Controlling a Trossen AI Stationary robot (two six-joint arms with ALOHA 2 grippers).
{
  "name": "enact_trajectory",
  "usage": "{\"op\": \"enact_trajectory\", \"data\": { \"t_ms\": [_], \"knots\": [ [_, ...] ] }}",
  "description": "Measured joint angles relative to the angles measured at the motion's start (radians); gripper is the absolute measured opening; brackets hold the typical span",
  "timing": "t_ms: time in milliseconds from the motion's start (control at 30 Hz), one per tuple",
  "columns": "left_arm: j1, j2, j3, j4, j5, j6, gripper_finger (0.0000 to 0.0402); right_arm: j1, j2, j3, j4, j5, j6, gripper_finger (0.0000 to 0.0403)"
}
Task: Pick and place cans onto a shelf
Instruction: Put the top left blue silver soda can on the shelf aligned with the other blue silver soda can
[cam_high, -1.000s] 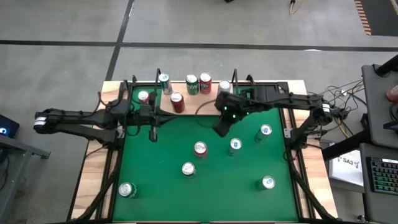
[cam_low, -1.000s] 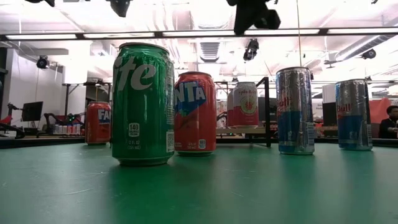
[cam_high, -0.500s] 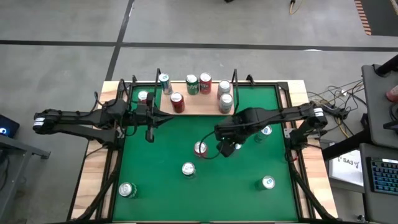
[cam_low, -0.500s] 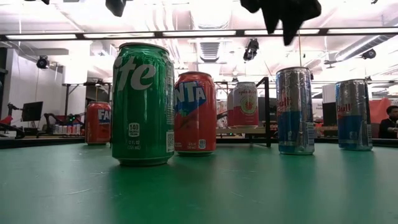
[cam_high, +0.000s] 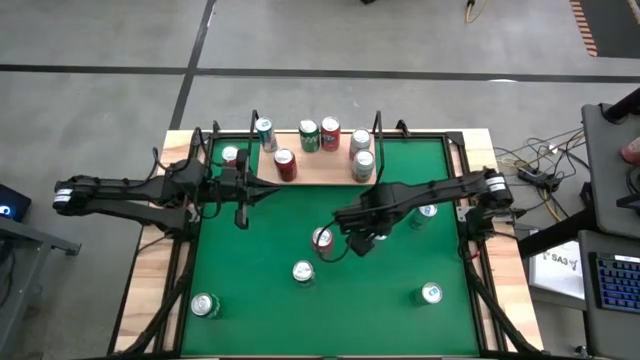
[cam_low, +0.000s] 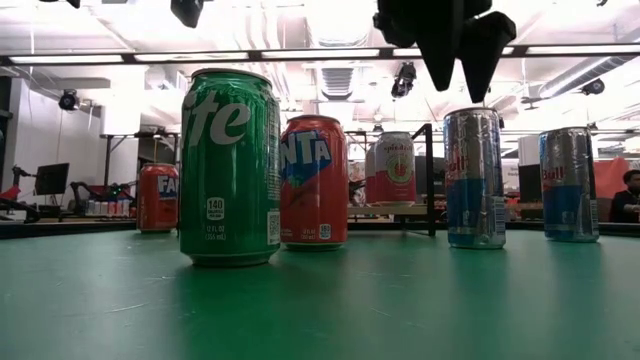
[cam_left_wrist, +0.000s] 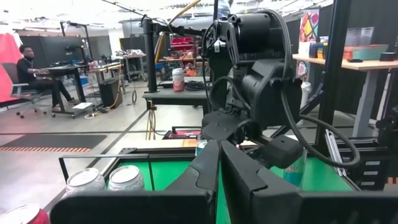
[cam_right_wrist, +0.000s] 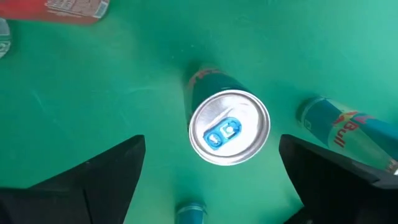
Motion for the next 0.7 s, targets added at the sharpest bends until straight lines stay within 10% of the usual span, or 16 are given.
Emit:
{"op": "enact_trajectory", "data": {
  "t_ms": [700],
  "knots": [
    [0.000,0.000,0.000,-0.008,0.000,0.006,0.0000,0.000,0.042,-0.119,0.044,0.078,-0.029,0.0356]
  ]
}}
